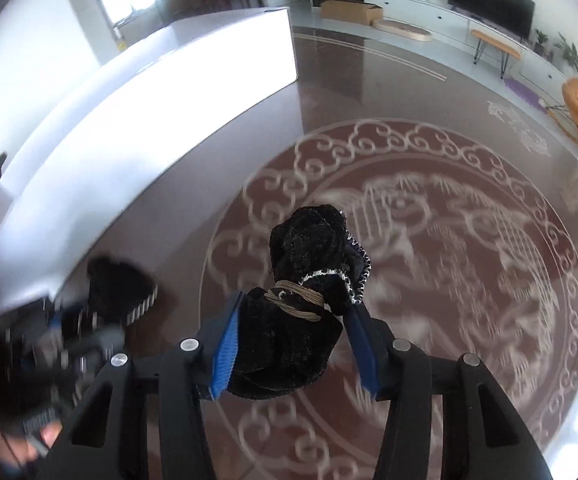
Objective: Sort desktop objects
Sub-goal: 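Grasp the other black velvet pouch with the right gripper while the left holds its pouch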
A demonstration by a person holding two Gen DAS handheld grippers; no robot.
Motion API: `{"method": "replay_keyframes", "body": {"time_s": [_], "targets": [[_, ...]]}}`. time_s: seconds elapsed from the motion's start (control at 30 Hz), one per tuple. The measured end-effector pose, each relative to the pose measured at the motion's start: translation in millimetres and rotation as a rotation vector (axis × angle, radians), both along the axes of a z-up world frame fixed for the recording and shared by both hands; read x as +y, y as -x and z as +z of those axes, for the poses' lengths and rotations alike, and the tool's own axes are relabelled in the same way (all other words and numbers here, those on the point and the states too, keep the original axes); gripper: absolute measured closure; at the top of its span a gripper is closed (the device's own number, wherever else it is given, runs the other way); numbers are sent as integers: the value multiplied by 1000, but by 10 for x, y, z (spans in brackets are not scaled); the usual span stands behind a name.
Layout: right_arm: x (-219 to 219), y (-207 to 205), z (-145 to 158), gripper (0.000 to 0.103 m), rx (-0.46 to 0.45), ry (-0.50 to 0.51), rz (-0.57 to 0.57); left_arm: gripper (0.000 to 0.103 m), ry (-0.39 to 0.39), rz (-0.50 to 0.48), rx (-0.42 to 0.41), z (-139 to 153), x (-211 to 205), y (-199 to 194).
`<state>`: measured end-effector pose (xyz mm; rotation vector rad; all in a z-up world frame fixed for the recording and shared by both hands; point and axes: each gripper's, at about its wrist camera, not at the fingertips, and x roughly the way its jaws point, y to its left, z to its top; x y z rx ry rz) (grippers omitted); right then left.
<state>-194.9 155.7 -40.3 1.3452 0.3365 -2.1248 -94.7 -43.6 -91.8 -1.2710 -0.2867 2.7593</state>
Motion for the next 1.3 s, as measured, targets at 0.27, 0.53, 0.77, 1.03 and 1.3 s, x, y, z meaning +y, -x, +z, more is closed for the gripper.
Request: {"method": "replay_keyframes", "body": {"time_s": [0.27,0.53,0.77,1.03,1.3], "targets": [[920,-765,-94,20,43,19,-164,38,104,-15,-45,-24,297,54],[910,-929,-222,1,100,54,-290,26,210,-57,-63,-27,419,-32],[751,-1016,-276,0,158,-26,-271,22,210,-63,-65,-24,420,-23],[715,-1018,-336,0,149,-35,-269,0,212,-68,-103,-118,418,78],[796,-963,-339,0,116,-57,-289,0,210,-62,-116,-118,408,83]]}}
